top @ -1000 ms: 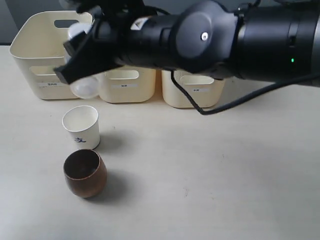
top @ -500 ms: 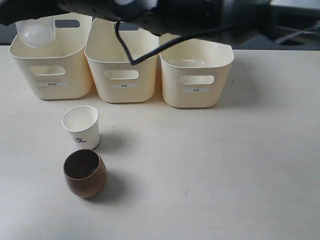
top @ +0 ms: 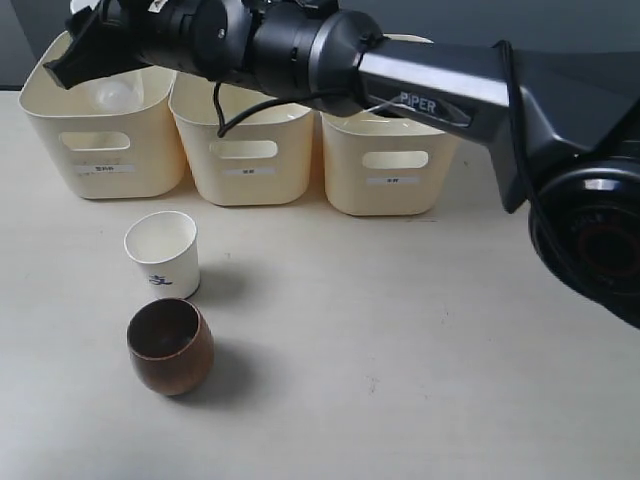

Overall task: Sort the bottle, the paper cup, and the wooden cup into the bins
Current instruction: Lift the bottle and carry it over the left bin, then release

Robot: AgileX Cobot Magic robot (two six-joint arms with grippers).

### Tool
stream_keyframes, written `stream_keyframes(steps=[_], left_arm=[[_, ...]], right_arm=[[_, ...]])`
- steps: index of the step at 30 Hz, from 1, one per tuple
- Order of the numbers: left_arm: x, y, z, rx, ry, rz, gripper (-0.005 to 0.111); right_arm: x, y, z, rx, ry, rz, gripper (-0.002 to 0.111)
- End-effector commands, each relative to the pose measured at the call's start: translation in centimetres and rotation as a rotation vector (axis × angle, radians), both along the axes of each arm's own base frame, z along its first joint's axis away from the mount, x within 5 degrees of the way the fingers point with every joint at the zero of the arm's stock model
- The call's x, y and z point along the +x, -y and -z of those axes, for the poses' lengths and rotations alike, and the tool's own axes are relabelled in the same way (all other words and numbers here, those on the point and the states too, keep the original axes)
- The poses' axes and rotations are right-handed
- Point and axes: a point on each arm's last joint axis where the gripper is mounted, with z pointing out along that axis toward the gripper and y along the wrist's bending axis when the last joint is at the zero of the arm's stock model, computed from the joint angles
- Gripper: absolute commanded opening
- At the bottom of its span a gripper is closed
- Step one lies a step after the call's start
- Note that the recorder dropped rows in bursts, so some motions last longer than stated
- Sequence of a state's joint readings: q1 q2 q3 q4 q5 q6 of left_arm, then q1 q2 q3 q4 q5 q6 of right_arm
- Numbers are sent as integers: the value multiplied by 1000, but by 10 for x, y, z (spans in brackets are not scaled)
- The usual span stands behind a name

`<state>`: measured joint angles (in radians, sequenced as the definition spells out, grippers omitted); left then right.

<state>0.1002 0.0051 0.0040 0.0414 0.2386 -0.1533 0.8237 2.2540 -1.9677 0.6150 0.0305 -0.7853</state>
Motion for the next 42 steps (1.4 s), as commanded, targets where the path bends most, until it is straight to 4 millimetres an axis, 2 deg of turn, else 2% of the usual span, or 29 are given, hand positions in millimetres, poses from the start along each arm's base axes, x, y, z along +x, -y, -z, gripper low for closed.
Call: stream_keyframes(steps=[1, 9, 15, 28, 34, 42], left_arm=[[0, 0, -2, 1, 17, 3, 0], [0, 0, -2, 1, 17, 3, 0], [0, 0, -2, 1, 17, 3, 0], [0, 0, -2, 1, 17, 3, 0], [0, 0, -2, 1, 17, 3, 0], [0, 0, -2, 1, 17, 3, 0]], right_arm=[[13, 6, 8, -1, -7, 27, -1], [26, 13, 25, -16, -25, 58, -1], [29, 6, 36, -33, -43, 36, -1], [29, 3, 38, -51, -64, 8, 0], [29, 3, 38, -49, -62, 11, 26], [29, 3, 38, -48, -60, 12, 28]])
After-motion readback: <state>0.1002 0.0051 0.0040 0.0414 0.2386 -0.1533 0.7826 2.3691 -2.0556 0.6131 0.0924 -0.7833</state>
